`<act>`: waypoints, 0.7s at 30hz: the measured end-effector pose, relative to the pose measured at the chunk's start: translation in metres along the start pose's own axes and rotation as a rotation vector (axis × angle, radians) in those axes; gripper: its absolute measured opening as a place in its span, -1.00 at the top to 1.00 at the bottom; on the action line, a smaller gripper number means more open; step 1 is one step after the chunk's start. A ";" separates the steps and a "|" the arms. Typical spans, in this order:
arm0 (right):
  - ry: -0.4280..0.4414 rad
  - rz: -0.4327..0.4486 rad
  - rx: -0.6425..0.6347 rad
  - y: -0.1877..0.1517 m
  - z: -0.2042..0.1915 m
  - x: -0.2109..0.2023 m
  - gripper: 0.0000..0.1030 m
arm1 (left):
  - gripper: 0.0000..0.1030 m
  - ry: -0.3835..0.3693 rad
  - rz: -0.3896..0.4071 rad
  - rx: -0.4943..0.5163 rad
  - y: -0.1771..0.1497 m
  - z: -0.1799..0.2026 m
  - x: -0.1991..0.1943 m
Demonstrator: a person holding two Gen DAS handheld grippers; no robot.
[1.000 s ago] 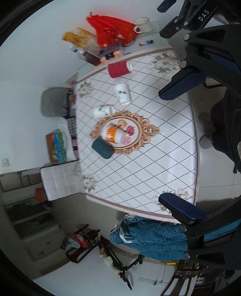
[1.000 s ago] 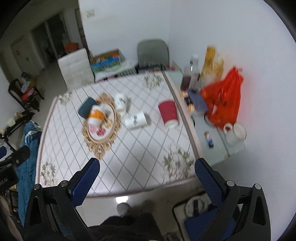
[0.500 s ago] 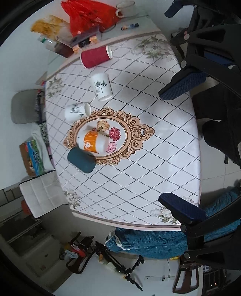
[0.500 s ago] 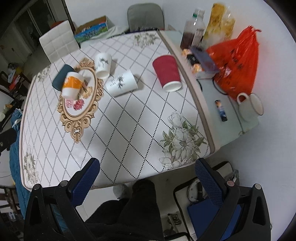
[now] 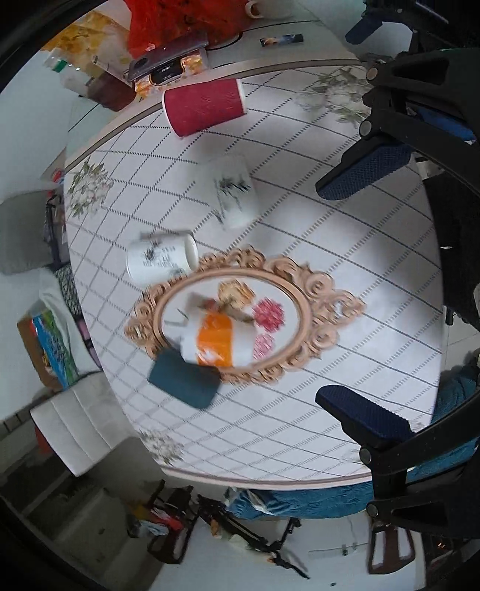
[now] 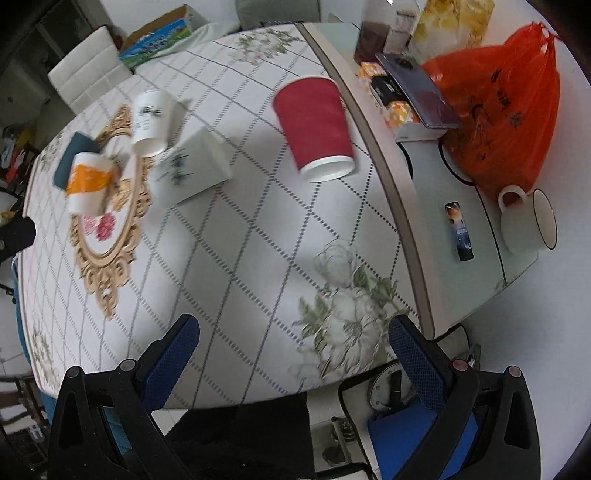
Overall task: Flip cup upside down
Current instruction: 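Move the left tool toward the red ribbed paper cup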
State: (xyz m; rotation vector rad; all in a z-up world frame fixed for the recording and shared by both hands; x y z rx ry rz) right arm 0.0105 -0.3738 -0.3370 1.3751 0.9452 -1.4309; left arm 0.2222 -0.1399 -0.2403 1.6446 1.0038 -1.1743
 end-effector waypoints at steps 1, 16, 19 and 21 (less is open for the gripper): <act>-0.005 -0.007 0.008 0.004 0.004 0.005 -1.00 | -1.00 -0.001 -0.005 0.011 0.006 0.006 0.004; -0.057 -0.109 0.116 0.039 0.056 0.069 -1.00 | -0.99 -0.149 -0.163 0.190 0.094 0.119 0.063; -0.062 -0.125 0.128 0.045 0.065 0.076 -1.00 | -0.99 -0.196 -0.211 0.195 0.103 0.137 0.072; -0.067 -0.135 0.134 0.050 0.073 0.082 -1.00 | -0.83 -0.245 -0.249 0.190 0.110 0.149 0.076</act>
Point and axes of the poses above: each gripper's, at about its wrist camera, not at the fingertips, and x roughly the way its jaws point, z to its right, y to its top, the point moved 1 cm from there along x, roughly the way its jaws point, and after that the axes turned 1 degree about y, right-handed, at the moved point
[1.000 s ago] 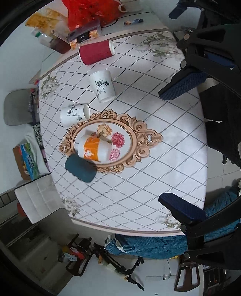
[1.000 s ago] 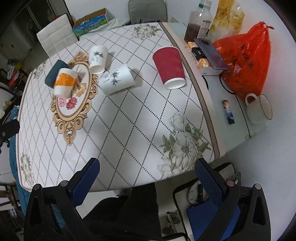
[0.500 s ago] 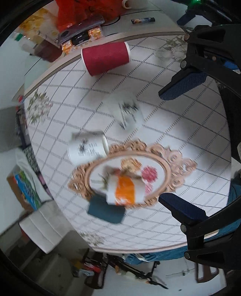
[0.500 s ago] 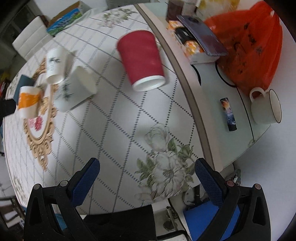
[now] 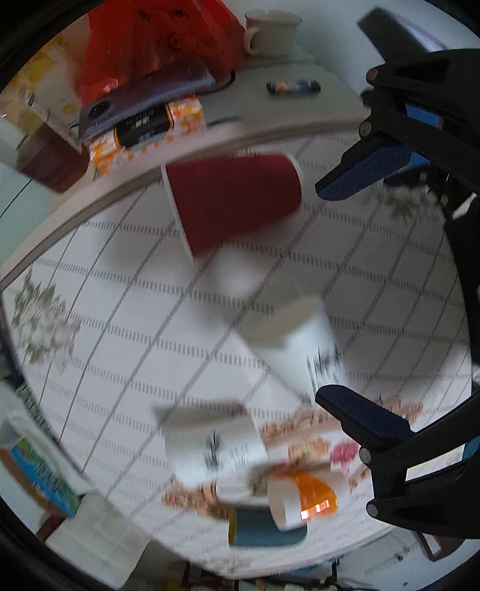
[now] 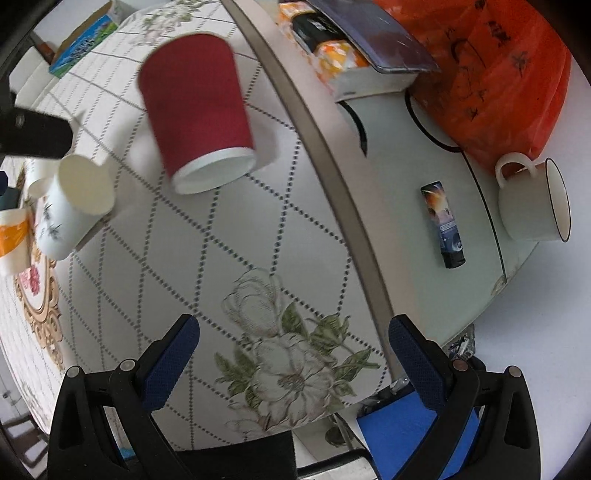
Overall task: Flip cup upside down
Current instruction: 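Move the left tool toward the red ribbed paper cup, then close the left tool's fingers around the red paper cup's body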
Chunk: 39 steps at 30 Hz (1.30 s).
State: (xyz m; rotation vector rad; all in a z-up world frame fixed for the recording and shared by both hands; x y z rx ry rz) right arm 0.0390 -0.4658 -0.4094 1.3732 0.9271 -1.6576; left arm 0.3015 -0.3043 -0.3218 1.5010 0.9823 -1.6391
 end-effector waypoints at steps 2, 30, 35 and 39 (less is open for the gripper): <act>-0.009 -0.007 0.007 0.006 0.007 0.004 -1.00 | -0.79 -0.057 -0.028 -0.003 0.009 0.009 0.004; -0.052 -0.075 0.028 0.029 0.090 0.043 -1.00 | -0.79 -0.022 -0.119 0.038 0.049 0.085 0.098; -0.041 -0.087 0.018 0.028 0.096 0.048 -1.00 | -0.57 -0.002 -0.107 0.063 0.042 0.099 0.113; -0.031 -0.092 0.010 0.025 0.089 0.048 -1.00 | -0.55 0.016 -0.074 0.080 0.039 0.105 0.111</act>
Point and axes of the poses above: each gripper's, at about its wrist camera, not at the fingertips, and x roughly the way its jaws point, z to its right, y to its top, the point moved 1 cm from there along x, roughly the way its jaws point, and after that the axes turned 1 degree about y, right-handed, at the moved point
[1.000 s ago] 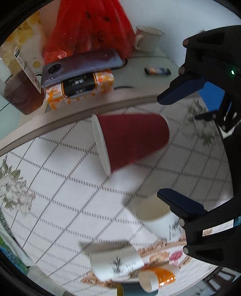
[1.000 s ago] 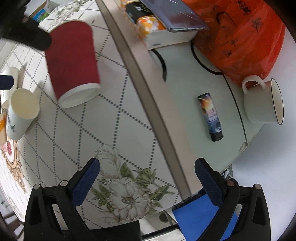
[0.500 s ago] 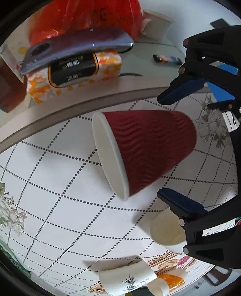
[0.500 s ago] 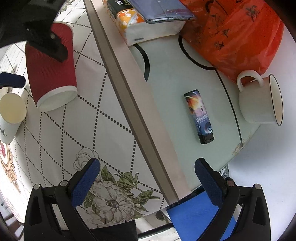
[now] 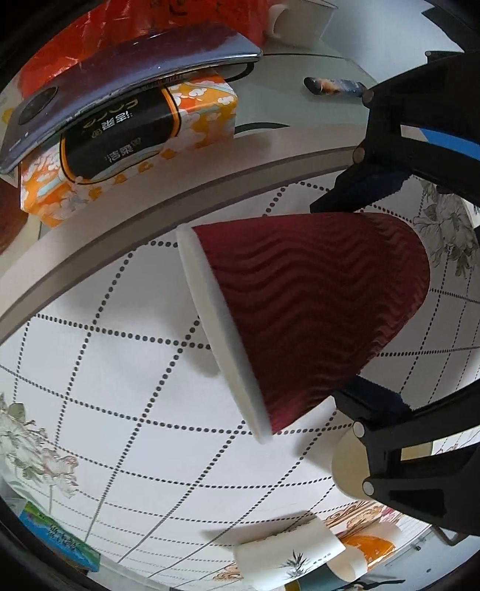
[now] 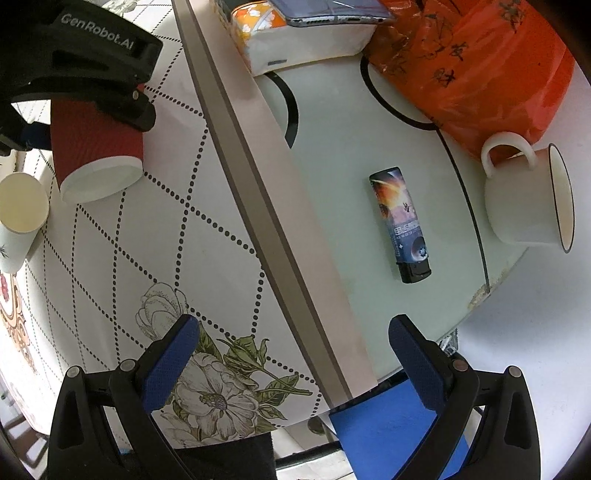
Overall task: Flip cup upside down
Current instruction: 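Close the left tool's fingers around the red paper cup's body, then lift the red cup with the left tool and carry it toward the oval tray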
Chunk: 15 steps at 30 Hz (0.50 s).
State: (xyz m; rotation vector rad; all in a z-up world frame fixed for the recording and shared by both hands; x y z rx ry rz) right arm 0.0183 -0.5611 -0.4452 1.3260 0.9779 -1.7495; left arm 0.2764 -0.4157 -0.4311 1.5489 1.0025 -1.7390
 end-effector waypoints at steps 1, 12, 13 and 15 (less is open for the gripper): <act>0.004 -0.003 -0.004 0.000 0.001 0.001 -1.00 | -0.54 0.000 0.005 0.001 -0.002 -0.001 -0.001; 0.041 -0.021 -0.009 -0.008 0.006 0.008 -1.00 | -0.52 -0.009 0.081 -0.016 -0.025 0.008 -0.042; 0.046 -0.022 -0.008 -0.009 0.008 0.008 -1.00 | -0.52 -0.012 0.089 -0.018 -0.028 0.007 -0.047; 0.055 -0.025 -0.007 -0.006 0.008 0.003 -1.00 | -0.52 -0.024 0.111 -0.025 -0.038 0.004 -0.061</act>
Point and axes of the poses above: each gripper's, at about its wrist camera, not at the fingertips, and x roughly the way its jaws point, z to its right, y to its top, the point moved 1 cm from there along x, roughly the way its jaws point, and after that the axes turned 1 degree about y, right-handed, at the moved point
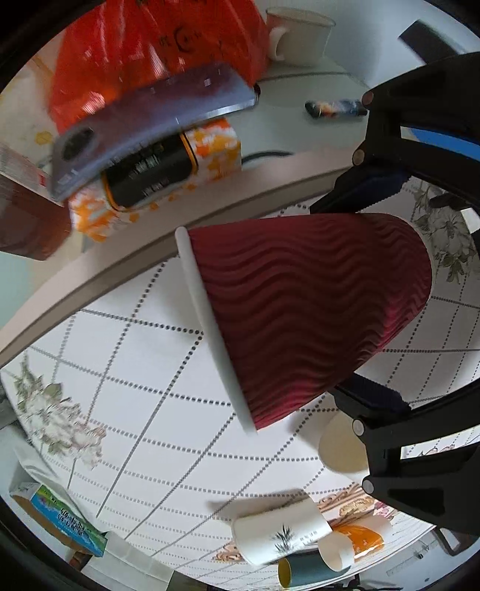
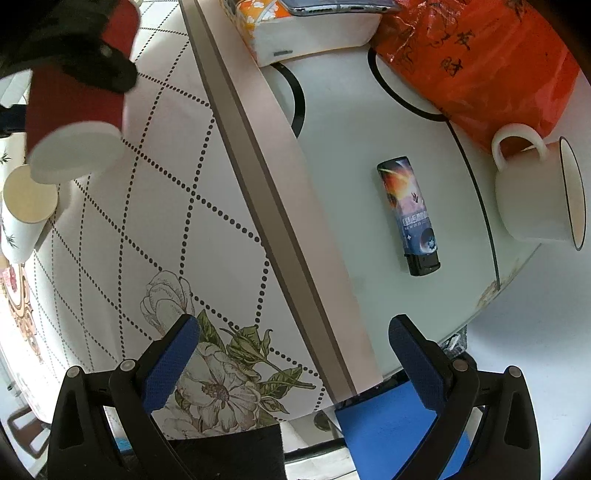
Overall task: Flip cup upside down
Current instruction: 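Lift the red cup with the left tool and carry it toward the oval tray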
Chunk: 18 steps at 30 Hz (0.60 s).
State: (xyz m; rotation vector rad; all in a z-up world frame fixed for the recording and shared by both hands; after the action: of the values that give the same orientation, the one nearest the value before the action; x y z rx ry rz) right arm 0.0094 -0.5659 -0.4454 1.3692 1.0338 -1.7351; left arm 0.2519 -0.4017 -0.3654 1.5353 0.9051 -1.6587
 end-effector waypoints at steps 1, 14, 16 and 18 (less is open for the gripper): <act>0.007 0.000 0.000 -0.001 0.001 -0.001 -1.00 | -0.52 -0.003 0.009 -0.003 -0.006 -0.002 -0.006; 0.048 0.024 -0.079 -0.025 -0.042 -0.035 -1.00 | -0.52 -0.016 0.118 -0.112 -0.068 -0.097 -0.078; 0.053 0.030 -0.102 -0.030 -0.056 -0.041 -1.00 | -0.52 -0.007 0.122 -0.139 -0.087 -0.116 -0.083; 0.054 0.035 -0.120 -0.038 -0.071 -0.046 -1.00 | -0.52 -0.002 0.119 -0.169 -0.107 -0.135 -0.083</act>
State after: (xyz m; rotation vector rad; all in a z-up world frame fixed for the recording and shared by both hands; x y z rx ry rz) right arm 0.0165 -0.4835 -0.4034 1.3570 1.1187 -1.5921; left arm 0.2344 -0.2288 -0.2867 1.4440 0.9110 -1.4613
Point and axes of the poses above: each gripper's, at about its wrist camera, not at the fingertips, and x roughly the way its jaws point, z to its right, y to its top, the point moved 1 cm from there along x, roughly the way its jaws point, and after that the axes turned 1 degree about y, right-handed, at the moved point
